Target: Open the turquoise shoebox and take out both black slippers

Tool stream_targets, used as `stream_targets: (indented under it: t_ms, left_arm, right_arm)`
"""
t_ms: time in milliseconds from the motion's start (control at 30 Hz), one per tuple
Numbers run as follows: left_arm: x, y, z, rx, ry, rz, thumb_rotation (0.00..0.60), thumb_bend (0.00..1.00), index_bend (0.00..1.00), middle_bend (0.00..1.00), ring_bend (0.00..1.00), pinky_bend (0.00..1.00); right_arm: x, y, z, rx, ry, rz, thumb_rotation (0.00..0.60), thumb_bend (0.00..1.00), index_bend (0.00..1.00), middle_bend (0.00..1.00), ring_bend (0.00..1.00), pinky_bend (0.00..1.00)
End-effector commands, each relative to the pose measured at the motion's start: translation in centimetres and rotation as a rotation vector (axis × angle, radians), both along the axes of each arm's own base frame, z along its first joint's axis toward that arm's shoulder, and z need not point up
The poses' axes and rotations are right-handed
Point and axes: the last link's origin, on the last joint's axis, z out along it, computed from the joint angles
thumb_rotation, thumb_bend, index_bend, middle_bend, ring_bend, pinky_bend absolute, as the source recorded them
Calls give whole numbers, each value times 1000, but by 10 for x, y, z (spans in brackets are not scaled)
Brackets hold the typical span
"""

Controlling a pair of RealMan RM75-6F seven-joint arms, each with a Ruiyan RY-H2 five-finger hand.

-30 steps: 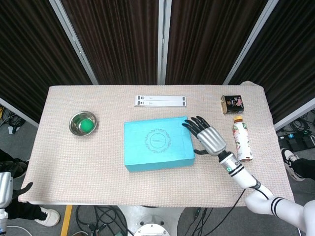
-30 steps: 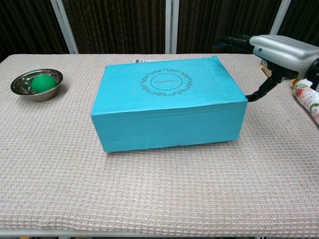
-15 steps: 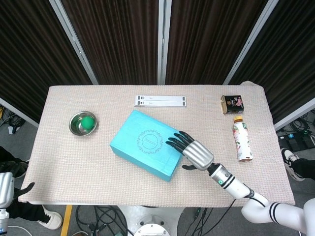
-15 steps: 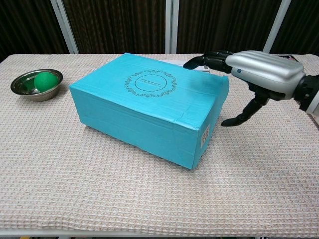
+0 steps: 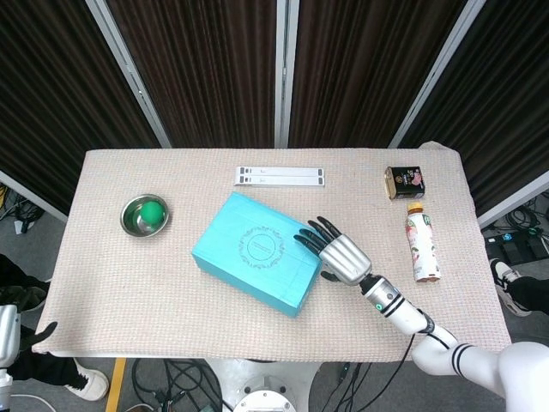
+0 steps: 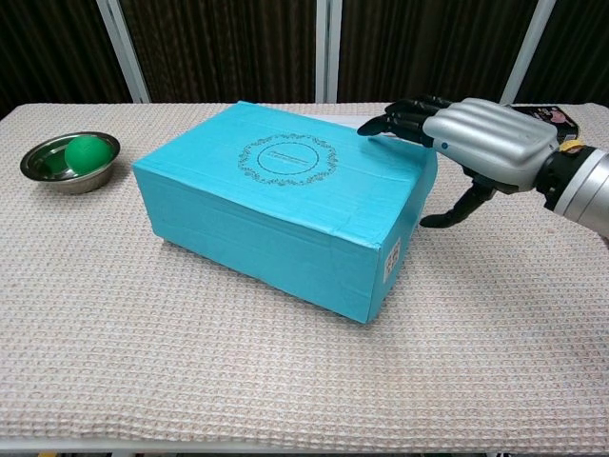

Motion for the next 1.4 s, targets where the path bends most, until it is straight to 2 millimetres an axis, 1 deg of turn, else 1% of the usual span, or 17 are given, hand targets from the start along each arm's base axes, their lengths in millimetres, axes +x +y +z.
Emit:
stream_targets:
  t_ms: [33,67,133,167,200,333,433,533,767,967,1067,1133,1167,1233,1267,1300,1400]
  left_arm:
    - [-1,0,0,0,-1,2,600,0,411,455,275,219]
    - [-1,0,0,0,0,2,600,0,411,455,275,219]
    - [-1,0,0,0,1,1,600,0,411,455,275,219]
    - [-1,0,0,0,0,0,600,0,411,455,275,219]
    - [-1,0,0,0,0,1,600,0,411,455,275,219]
    - [-1,0,0,-3,0,5,600,0,411,455,275,219]
    - [0,0,0,-6,0,2,600,0,411,455,275,218]
    - [1,1,1,-6,4,-2,600,0,411,455,275,219]
    - [4,3,2,-8,9,-12,600,0,410,455,275,219]
    - [6,4,2,-12,12,-17,600,0,410,455,275,219]
    - [7,4,3,-11,12,-18,600,0,410,455,275,219]
    - [7,5,3,-13,14,-19,600,0,410,455,275,219]
    - [7,4,3,-14,14,-19,600,0,411,455,275,218]
    - [8,4,3,-13,13,-23,600,0,410,455,275,219]
    - [8,4,3,-13,15,-23,600,0,410,455,275,219]
    - [8,4,4,-13,16,-23,600,0,410,455,275,218]
    - [8,4,4,-12,18,-24,600,0,411,455,275,218]
  right_arm:
    - [7,1,-10,-33,-57,70,600,164,248,211,4,1]
    - [7,2,-12,-33,-68,88,600,206,280,225,14,5]
    - [5,2,-14,-38,-79,108,600,342,379,276,58,29]
    - [4,1,-14,-42,-85,118,600,381,408,294,77,43]
    - [3,1,-15,-43,-91,121,600,447,456,325,105,68]
    - [-2,-3,-16,-7,-172,68,600,642,544,380,146,97]
    - [-3,-6,-13,51,-314,-26,600,692,561,400,151,97]
    - [-3,-11,-8,122,-493,-149,600,703,565,405,151,97]
    - [2,-25,9,336,-940,-481,600,701,565,405,151,80]
    - [11,-40,19,492,-1203,-729,600,663,532,405,129,53]
    - [15,-50,20,529,-1301,-832,600,630,402,341,62,33]
    - [19,-57,21,536,-1354,-870,600,591,266,250,11,10]
    - [21,-62,22,540,-1372,-892,600,568,198,208,3,6]
    - [24,-70,23,538,-1393,-924,600,465,42,88,0,0]
    - [24,-73,25,530,-1397,-931,600,421,14,53,0,0]
    - [25,-77,27,517,-1402,-935,600,349,0,14,0,0]
    - [21,-85,34,434,-1412,-931,600,173,0,0,0,0]
